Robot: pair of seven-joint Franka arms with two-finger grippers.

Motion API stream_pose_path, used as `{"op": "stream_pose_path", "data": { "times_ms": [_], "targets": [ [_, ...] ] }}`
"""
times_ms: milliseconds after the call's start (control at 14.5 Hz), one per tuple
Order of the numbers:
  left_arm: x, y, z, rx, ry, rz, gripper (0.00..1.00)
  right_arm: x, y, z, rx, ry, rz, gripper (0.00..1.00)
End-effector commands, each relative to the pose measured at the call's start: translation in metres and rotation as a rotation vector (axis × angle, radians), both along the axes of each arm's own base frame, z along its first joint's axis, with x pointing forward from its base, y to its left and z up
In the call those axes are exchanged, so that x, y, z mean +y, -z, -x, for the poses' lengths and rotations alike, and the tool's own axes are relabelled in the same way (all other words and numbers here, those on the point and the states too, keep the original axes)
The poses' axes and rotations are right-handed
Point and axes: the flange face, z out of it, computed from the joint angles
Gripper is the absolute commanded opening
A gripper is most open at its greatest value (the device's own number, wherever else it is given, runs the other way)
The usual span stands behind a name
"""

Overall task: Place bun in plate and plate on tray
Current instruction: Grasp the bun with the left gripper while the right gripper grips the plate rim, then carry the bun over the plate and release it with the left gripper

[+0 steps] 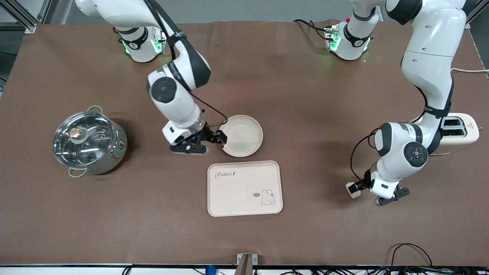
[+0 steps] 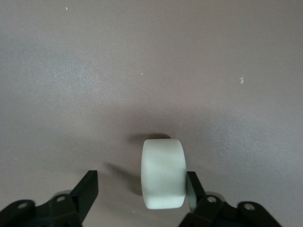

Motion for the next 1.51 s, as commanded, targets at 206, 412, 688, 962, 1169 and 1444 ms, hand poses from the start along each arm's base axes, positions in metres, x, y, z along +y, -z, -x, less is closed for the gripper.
{"op": "stream_pose_path", "data": {
  "times_ms": [206, 412, 688, 962, 1169, 1444],
  "targets": [
    [-0.008, 0.010, -0.006, -0.003, -0.030, 0.014, 0.49, 0.014, 0.053, 0.061, -0.028, -0.048, 0.006, 1.00],
    [-0.037, -0.003, -0.002, -0.004, -0.031, 0.026, 0.18, 0.025, 0.085, 0.071, -0.044, -0.067, 0.007, 1.00],
    [-0.139, -0.036, 0.028, 0.072, -0.143, 0.058, 0.17, 0.018, 0.110, 0.081, -0.054, -0.068, 0.014, 1.00],
    [-0.251, -0.059, 0.071, 0.122, -0.282, 0.102, 0.18, 0.019, 0.128, 0.089, -0.058, -0.080, 0.021, 1.00],
    [-0.331, -0.067, 0.108, 0.139, -0.376, 0.133, 0.21, 0.012, 0.136, 0.087, -0.063, -0.075, 0.022, 0.33],
    [-0.381, -0.055, 0.144, 0.179, -0.482, 0.135, 0.24, 0.009, 0.137, 0.085, -0.062, -0.077, 0.025, 0.03]
  ]
}}
